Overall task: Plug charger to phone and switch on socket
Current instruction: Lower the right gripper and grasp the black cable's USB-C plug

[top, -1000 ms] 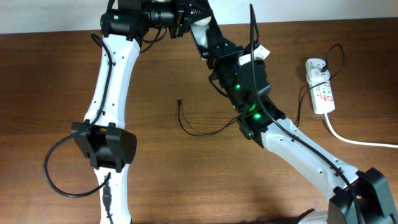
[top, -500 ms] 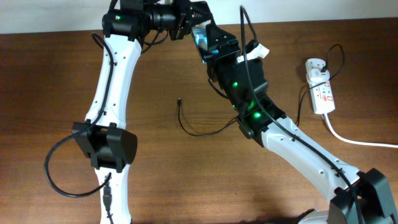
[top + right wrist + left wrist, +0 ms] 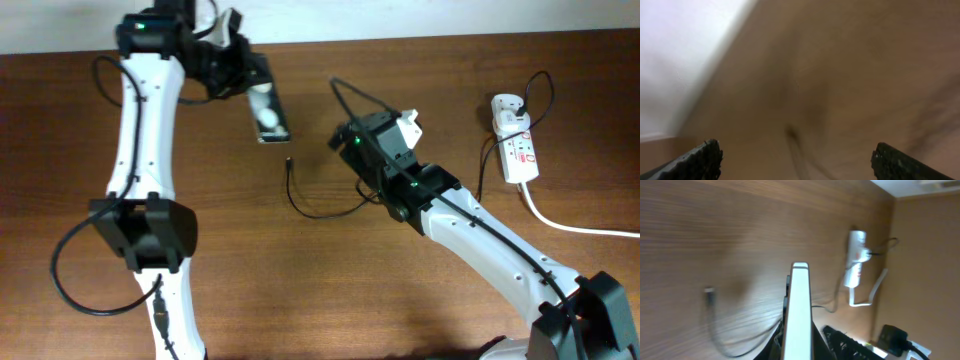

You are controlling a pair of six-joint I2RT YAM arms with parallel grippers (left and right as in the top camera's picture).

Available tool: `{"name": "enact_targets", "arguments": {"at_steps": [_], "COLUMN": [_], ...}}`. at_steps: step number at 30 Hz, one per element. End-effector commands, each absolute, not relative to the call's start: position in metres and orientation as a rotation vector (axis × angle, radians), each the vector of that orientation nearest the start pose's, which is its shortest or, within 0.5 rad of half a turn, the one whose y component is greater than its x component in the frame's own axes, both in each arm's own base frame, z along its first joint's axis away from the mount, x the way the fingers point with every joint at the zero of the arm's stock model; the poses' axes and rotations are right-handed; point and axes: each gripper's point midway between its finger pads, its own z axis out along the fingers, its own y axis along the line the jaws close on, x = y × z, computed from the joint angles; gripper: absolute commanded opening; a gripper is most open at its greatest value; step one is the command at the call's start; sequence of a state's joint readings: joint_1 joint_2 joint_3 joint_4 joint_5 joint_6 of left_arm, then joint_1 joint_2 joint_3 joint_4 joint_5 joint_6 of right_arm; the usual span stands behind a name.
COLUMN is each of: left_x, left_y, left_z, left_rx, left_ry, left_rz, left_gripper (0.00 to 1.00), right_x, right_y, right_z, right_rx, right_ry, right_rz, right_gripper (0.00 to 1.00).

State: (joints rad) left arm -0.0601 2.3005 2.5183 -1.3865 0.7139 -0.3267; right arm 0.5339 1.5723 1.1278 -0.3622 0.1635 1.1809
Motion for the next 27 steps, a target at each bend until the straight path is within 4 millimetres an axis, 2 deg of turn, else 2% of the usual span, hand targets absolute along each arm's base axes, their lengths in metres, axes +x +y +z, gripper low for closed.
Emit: {"name": "enact_targets", "arguments": {"at_steps": [1,3,5,6,9,12,14,16,18,20,22,23,26,27], "left_x": [0.494,0.490,0.488,0.489,0.491,0.491,0.491,0.490,0.487,0.485,0.485,0.485,0.483,0.482], "left_y": [-0.100,-0.084,-0.063,-0.048,-0.022,-0.003,0.015,0.032,0.039,0.040,0.039,0.039,0.038,0.038], "left_z": [0.233,0.230,0.229,0.229,0.234,0.244,0.251,0.254,0.253,0.253,0.253,0.253,0.252,0.252], "left_rx": [-0.037,-0.058,-0.119,-0.162,-0.197,-0.224,-0.270,-0.314,-0.343,-0.351,-0.350,-0.350,-0.358,-0.364], "left_ry": [2.670,2.688,2.694,2.686,2.636,2.570,2.516,2.486,2.487,2.492,2.493,2.493,2.500,2.505], "left_rz": [-0.977,-0.967,-0.961,-0.953,-0.990,-1.069,-1.126,-1.139,-1.139,-1.143,-1.144,-1.144,-1.150,-1.155], "left_gripper": [0.00,0.00,0.00,0.00,0.00,0.00,0.00,0.00,0.00,0.00,0.00,0.00,0.00,0.00], "right_x": [0.367,0.354,0.338,0.331,0.319,0.315,0.321,0.339,0.359,0.379,0.399,0.405,0.413,0.416], "right_y": [0.188,0.184,0.187,0.193,0.212,0.221,0.231,0.244,0.256,0.269,0.294,0.308,0.323,0.326], "right_z": [0.134,0.124,0.115,0.113,0.113,0.116,0.126,0.138,0.142,0.143,0.135,0.124,0.095,0.080], "right_rx": [0.592,0.476,0.268,0.161,-0.076,-0.107,-0.137,-0.198,-0.237,-0.238,-0.263,-0.271,-0.246,-0.224], "right_ry": [2.463,2.547,2.650,2.690,2.724,2.736,2.731,2.756,2.802,2.833,2.851,2.869,2.913,2.930], "right_rz": [0.414,0.342,0.317,0.343,0.457,0.530,0.572,0.551,0.516,0.503,0.569,0.596,0.596,0.597], "right_gripper": [0.99,0.99,0.99,0.95,0.80,0.74,0.71,0.70,0.70,0.66,0.61,0.61,0.61,0.59]}}
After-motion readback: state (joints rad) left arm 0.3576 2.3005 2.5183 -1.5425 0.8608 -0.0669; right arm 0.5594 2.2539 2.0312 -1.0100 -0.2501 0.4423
